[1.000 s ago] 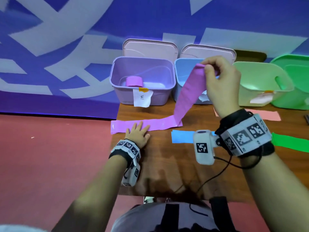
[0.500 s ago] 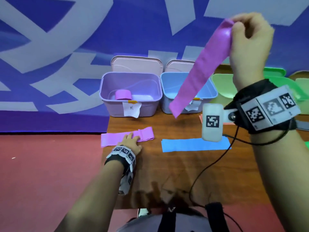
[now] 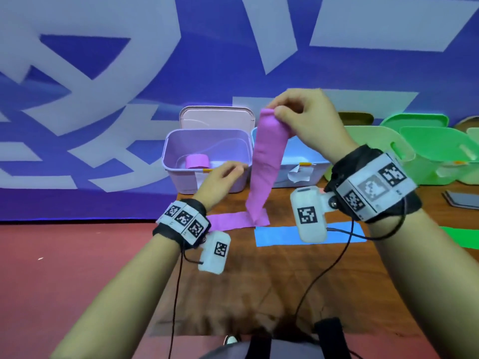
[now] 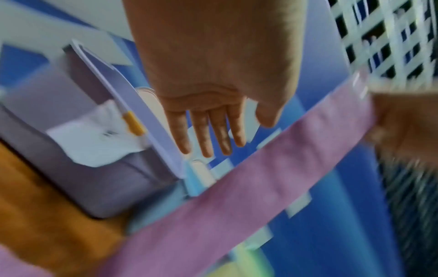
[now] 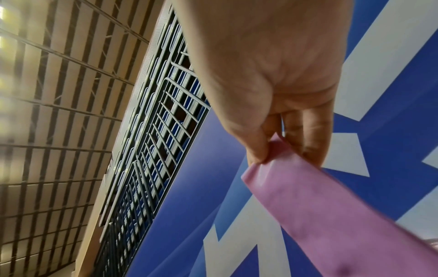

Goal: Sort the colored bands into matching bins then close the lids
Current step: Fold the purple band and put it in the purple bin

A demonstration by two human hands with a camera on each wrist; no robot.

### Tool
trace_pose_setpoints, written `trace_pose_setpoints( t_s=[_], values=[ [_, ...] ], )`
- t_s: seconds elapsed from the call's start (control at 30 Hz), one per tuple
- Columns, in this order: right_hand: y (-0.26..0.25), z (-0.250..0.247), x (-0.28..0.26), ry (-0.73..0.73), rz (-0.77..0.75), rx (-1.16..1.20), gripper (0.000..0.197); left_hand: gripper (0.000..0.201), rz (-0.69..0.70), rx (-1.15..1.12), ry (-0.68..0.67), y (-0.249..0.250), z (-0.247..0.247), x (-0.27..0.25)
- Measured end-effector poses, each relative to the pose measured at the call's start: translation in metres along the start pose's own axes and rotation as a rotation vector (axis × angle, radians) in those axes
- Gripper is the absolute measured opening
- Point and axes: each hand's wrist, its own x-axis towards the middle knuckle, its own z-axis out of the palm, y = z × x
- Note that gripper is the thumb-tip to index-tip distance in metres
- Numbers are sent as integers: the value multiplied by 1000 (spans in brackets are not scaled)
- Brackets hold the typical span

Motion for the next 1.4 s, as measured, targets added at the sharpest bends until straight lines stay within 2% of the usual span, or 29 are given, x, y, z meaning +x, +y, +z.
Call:
trace_pose_setpoints(
  t_s=[0.07,0.1,0.23,0.37,0.47,0.57,0.67,0.77,0.97,1.1,1.27,1.4],
  values=[
    [-1,5,-3,-17,-5,20,21,22,21,-283,-91,33,-2,-6],
    [-2,8,-4,-11,-12,25,21,22,45,-308,-134,43,-3,-10],
    [-5,7,-3,20,-52,82,19,13,120,-101,-155,53,-3,-19],
    [-7,-1,-4,58,-86,131,16,14,2,-127,-106,55,-6,-23],
    [-6,4,-15,48,-101,140,12,24,-57,-116,-82,63,-9,-21],
    [-3,14,-27,36,-128,144,14,27,-193,-238,-72,75,-13,-19],
    [1,24,-38,-23,-222,145,9,49,-272,-412,-129,81,-23,-19],
    [5,32,-43,-66,-359,16,7,61,-259,-477,-160,84,-33,-20],
    [12,45,-40,-127,-526,-132,6,42,-210,-433,-34,91,-39,-23],
    [15,53,-39,-141,-551,-135,6,37,-206,-414,7,92,-43,-24],
    [16,58,-42,-44,-646,-98,3,31,-232,-430,49,90,-45,-24],
    [22,62,-43,-92,-631,-114,4,28,-232,-417,63,90,-44,-24]
  ],
)
